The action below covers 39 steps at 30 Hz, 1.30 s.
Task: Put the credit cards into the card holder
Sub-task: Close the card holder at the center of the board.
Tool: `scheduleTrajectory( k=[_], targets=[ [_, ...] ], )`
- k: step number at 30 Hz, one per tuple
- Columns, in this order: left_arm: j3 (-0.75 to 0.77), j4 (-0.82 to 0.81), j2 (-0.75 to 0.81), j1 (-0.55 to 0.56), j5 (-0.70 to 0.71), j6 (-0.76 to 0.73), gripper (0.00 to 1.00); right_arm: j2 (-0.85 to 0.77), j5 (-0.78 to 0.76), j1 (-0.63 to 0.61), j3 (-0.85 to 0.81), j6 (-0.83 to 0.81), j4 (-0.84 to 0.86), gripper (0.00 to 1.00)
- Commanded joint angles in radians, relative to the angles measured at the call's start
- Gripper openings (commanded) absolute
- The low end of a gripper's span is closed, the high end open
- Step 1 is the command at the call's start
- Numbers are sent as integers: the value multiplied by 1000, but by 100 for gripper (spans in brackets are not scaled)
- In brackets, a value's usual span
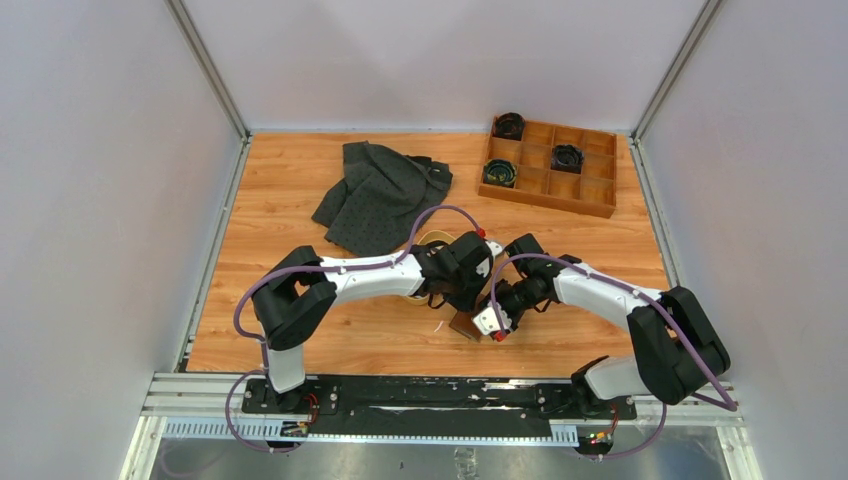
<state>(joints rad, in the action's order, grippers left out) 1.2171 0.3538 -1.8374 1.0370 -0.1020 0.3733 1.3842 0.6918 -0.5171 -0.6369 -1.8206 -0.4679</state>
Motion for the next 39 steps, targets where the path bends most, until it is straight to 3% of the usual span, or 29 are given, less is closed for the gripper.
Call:
scheduleTrajectory(
  k=[1, 25, 39],
  targets=[
    [6, -1, 6, 27, -119, -45, 0, 79, -177, -21, 49, 64, -97, 22],
    [20, -20, -48, 26, -124, -30, 2, 81, -179, -24, 46, 67, -98, 22],
    [-17, -73, -37, 26, -147, 18, 34, 78, -179, -24, 46, 70, -103, 22]
  ],
)
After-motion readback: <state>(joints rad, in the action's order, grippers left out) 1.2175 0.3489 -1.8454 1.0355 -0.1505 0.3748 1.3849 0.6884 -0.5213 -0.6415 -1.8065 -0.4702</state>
